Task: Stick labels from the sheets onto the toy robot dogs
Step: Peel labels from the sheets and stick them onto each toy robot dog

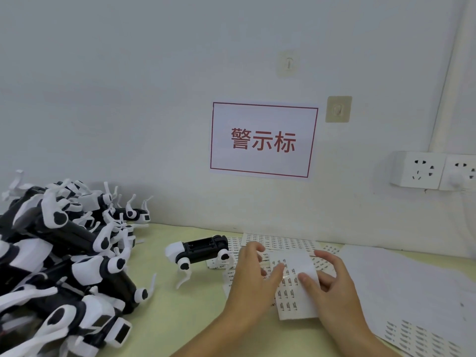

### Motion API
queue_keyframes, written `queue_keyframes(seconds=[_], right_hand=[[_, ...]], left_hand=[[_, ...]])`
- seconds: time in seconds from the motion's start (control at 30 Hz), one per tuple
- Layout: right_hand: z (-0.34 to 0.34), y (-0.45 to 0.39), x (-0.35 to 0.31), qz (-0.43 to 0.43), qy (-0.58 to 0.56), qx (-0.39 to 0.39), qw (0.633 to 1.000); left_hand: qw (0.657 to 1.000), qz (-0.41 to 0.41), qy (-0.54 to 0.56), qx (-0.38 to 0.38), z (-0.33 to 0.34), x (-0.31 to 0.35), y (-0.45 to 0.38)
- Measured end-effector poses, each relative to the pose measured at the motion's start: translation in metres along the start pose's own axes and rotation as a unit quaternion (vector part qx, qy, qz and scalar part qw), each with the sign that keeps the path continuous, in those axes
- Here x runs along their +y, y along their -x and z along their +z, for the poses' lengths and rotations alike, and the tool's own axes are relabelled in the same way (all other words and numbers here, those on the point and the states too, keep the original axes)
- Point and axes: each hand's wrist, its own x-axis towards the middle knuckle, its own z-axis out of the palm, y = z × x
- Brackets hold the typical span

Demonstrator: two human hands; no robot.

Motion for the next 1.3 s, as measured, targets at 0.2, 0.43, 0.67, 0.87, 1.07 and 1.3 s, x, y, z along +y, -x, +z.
queue_keyframes(seconds=[0.2,0.43,0.67,0.87,1.07,1.3], right_hand=[[0.001,0.001,-0.002,0.001,-0.004,-0.007,1.000],[0.001,-0.003,-0.003,0.059,0.009,-0.022,0.998],[0.000,-0.001,-0.005,0.060,0.032,-0.093,0.993],[-0.002,-0.001,-0.004,0.045,0.021,-0.069,0.996],[-0.002,0.000,-0.004,0.010,0.029,-0.071,0.997],[-0.001,-0.004,0.002,-0.034,0.065,-0.068,0.995]], left_hand=[[0.975,-0.103,0.196,-0.024,0.007,0.002,0.005],[0.950,-0.115,0.286,0.046,0.002,-0.001,0.003],[0.965,-0.090,0.245,0.028,0.003,-0.005,0.003],[0.986,-0.050,0.159,0.019,0.010,-0.005,0.005],[0.997,0.047,0.028,0.059,0.012,-0.006,0.010],[0.973,0.201,-0.085,0.070,0.016,-0.007,0.011]])
